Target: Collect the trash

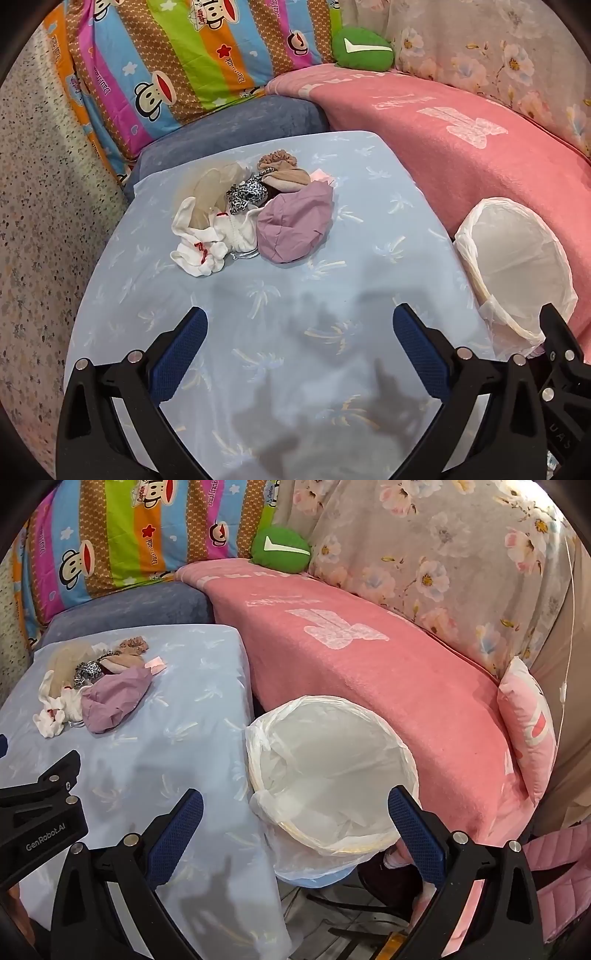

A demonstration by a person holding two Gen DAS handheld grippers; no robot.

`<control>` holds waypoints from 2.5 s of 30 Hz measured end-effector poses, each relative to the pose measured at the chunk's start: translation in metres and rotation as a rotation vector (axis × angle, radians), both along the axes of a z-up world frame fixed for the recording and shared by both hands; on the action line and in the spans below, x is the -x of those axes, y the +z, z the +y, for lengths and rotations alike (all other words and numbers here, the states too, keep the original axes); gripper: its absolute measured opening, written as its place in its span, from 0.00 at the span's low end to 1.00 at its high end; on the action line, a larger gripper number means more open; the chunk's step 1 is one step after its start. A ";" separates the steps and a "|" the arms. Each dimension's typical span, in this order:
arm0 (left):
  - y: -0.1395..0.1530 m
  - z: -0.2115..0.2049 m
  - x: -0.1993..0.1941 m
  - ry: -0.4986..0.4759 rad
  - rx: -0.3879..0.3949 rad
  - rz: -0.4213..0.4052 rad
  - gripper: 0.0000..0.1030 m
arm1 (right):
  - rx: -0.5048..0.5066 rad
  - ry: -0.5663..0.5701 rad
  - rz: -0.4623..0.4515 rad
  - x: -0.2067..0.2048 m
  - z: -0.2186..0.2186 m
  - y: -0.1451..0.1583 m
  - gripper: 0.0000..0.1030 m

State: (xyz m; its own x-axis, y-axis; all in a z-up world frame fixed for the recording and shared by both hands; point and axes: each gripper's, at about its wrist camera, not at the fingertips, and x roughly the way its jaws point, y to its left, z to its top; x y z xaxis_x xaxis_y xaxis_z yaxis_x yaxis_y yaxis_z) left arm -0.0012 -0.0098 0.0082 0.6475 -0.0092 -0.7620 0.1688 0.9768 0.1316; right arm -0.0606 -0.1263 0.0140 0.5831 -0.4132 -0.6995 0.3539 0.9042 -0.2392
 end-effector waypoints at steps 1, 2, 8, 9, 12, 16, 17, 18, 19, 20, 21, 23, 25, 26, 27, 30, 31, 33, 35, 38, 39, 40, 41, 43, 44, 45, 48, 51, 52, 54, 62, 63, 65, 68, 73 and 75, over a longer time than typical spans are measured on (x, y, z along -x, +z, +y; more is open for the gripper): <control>0.000 0.000 0.001 -0.002 0.001 -0.001 0.93 | 0.000 -0.001 0.000 0.000 0.000 0.000 0.94; 0.000 0.000 0.001 -0.002 0.001 -0.001 0.93 | 0.002 -0.001 0.000 0.000 0.002 -0.001 0.94; 0.001 0.000 0.001 0.000 0.003 -0.001 0.93 | 0.001 -0.001 -0.002 0.001 0.001 -0.001 0.94; 0.001 0.000 0.001 -0.001 0.004 -0.002 0.93 | 0.001 -0.001 -0.002 0.001 0.001 -0.001 0.94; 0.001 -0.001 0.001 -0.003 0.003 -0.001 0.93 | 0.001 -0.001 -0.003 0.001 0.001 -0.002 0.94; 0.001 -0.002 0.003 -0.007 0.005 -0.003 0.93 | 0.000 -0.001 -0.003 0.001 0.000 -0.001 0.94; 0.001 -0.002 0.003 -0.009 0.005 -0.005 0.93 | 0.000 -0.002 -0.003 0.001 0.000 -0.001 0.94; 0.001 -0.003 0.003 -0.012 0.004 -0.006 0.93 | 0.000 -0.002 -0.003 0.001 0.000 -0.001 0.94; 0.001 -0.003 0.004 -0.014 0.004 -0.006 0.93 | 0.000 -0.003 -0.003 0.001 0.001 -0.002 0.94; 0.001 -0.004 0.004 -0.015 0.004 -0.007 0.93 | 0.000 -0.003 -0.003 0.001 0.001 -0.002 0.94; 0.001 -0.004 0.005 -0.017 0.004 -0.007 0.93 | -0.001 -0.004 -0.003 0.002 0.000 -0.002 0.94; 0.000 -0.004 0.005 -0.017 0.005 -0.007 0.93 | -0.002 -0.006 -0.002 0.003 0.000 -0.003 0.94; 0.000 -0.004 0.005 -0.017 0.005 -0.008 0.93 | -0.002 -0.007 -0.002 0.003 0.000 -0.003 0.94; 0.000 -0.005 0.005 -0.017 0.004 -0.008 0.93 | -0.002 -0.007 -0.002 0.003 0.000 -0.004 0.94; 0.000 -0.004 0.005 -0.017 0.006 -0.008 0.93 | -0.003 -0.007 -0.003 0.003 0.000 -0.004 0.94; 0.000 -0.004 0.005 -0.019 0.006 -0.007 0.93 | -0.003 -0.006 -0.003 0.003 0.000 -0.003 0.94; 0.000 -0.004 0.005 -0.018 0.005 -0.007 0.93 | -0.003 -0.006 -0.003 0.003 0.000 -0.003 0.94; 0.000 -0.005 0.005 -0.020 0.005 -0.007 0.93 | -0.003 -0.006 -0.003 0.003 0.000 -0.003 0.94; 0.000 -0.006 0.005 -0.021 0.005 -0.007 0.93 | -0.003 -0.006 -0.003 0.003 0.000 -0.003 0.94; 0.000 -0.006 0.005 -0.021 0.005 -0.007 0.93 | -0.003 -0.005 -0.003 0.003 -0.001 -0.003 0.94; -0.001 -0.006 0.005 -0.021 0.005 -0.007 0.93 | -0.004 -0.006 -0.003 0.003 -0.001 -0.003 0.94; -0.001 -0.006 0.005 -0.020 0.005 -0.006 0.93 | -0.004 -0.006 -0.003 0.003 -0.001 -0.003 0.94; -0.001 -0.006 0.005 -0.020 0.006 -0.005 0.93 | -0.004 -0.006 -0.004 0.003 -0.001 -0.003 0.94; 0.000 -0.007 0.006 -0.020 0.008 -0.004 0.93 | -0.003 -0.006 -0.003 0.003 -0.001 -0.003 0.94; 0.000 -0.007 0.006 -0.021 0.007 -0.004 0.93 | -0.003 -0.006 -0.003 0.003 -0.001 -0.003 0.94; 0.000 -0.007 0.006 -0.021 0.007 -0.005 0.93 | -0.005 -0.008 -0.004 0.004 -0.002 -0.003 0.94; 0.000 -0.007 0.006 -0.022 0.008 -0.005 0.93 | -0.006 -0.011 -0.007 0.007 -0.004 -0.004 0.94; 0.000 -0.007 0.006 -0.022 0.009 -0.004 0.93 | -0.006 -0.012 -0.007 0.007 -0.005 -0.004 0.94; 0.000 -0.007 0.006 -0.021 0.009 -0.004 0.93 | -0.006 -0.013 -0.007 0.007 -0.005 -0.004 0.94; -0.001 -0.007 0.006 -0.022 0.009 -0.004 0.93 | -0.006 -0.012 -0.008 0.007 -0.005 -0.004 0.94; -0.001 -0.008 0.007 -0.027 0.008 -0.003 0.93 | -0.006 -0.015 -0.011 0.008 -0.007 -0.003 0.94; -0.001 -0.009 0.007 -0.028 0.008 -0.003 0.93 | -0.006 -0.015 -0.010 0.008 -0.007 -0.003 0.94; -0.002 -0.009 0.007 -0.028 0.008 -0.003 0.93 | -0.006 -0.016 -0.011 0.008 -0.007 -0.003 0.94; -0.002 -0.009 0.007 -0.027 0.008 -0.002 0.93 | -0.004 -0.018 -0.010 0.008 -0.006 -0.003 0.94; -0.002 -0.010 0.007 -0.027 0.008 -0.003 0.93 | -0.004 -0.018 -0.010 0.008 -0.007 -0.003 0.94; -0.002 -0.010 0.007 -0.027 0.008 -0.003 0.93 | -0.004 -0.018 -0.010 0.008 -0.007 -0.003 0.94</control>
State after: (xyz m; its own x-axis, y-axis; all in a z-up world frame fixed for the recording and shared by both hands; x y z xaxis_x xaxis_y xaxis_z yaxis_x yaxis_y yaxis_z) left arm -0.0086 -0.0195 0.0061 0.6490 -0.0329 -0.7601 0.1950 0.9729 0.1244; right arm -0.0688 -0.1329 0.0111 0.5827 -0.4209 -0.6952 0.3727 0.8986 -0.2317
